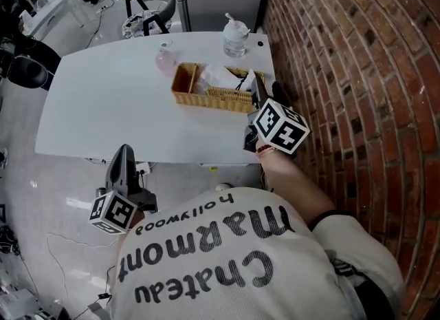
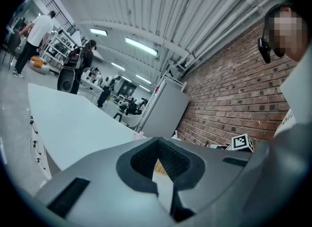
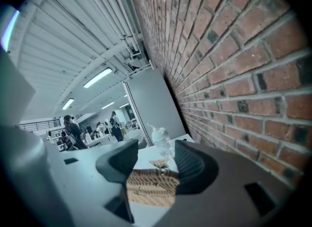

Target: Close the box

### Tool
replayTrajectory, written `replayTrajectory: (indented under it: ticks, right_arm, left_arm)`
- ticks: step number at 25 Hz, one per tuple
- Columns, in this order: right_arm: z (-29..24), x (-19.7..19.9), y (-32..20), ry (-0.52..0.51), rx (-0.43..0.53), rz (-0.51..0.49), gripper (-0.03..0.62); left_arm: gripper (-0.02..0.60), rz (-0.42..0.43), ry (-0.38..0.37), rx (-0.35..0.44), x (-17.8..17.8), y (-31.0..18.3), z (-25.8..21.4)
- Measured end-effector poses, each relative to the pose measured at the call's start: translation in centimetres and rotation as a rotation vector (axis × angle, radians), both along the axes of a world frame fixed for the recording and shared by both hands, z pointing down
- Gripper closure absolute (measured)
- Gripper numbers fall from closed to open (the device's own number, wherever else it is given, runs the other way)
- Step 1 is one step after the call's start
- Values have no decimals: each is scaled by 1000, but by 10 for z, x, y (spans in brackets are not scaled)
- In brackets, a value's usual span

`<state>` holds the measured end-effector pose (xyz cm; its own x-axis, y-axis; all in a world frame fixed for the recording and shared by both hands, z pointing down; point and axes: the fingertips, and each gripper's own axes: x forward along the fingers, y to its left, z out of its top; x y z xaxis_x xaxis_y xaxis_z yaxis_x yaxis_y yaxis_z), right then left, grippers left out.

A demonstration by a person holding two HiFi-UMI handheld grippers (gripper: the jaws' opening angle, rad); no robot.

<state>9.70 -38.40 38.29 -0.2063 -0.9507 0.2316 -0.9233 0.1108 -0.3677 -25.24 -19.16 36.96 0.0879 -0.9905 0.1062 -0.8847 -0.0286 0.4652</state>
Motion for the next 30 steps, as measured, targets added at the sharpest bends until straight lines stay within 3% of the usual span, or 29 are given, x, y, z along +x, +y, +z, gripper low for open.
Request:
replayTrajectory:
  ticks: [9, 17, 30]
  right_arm:
    - [-7, 0, -35, -30, 4, -82, 367]
    - [4, 4, -66, -129, -32, -159, 411]
    - [22, 15, -96, -342, -124, -183, 445]
  left_arm:
    - [580, -22, 10, 4, 4, -26, 4]
    - [580, -38, 22, 8, 11, -57, 16]
    - [580, -62, 25, 16, 13, -72, 19]
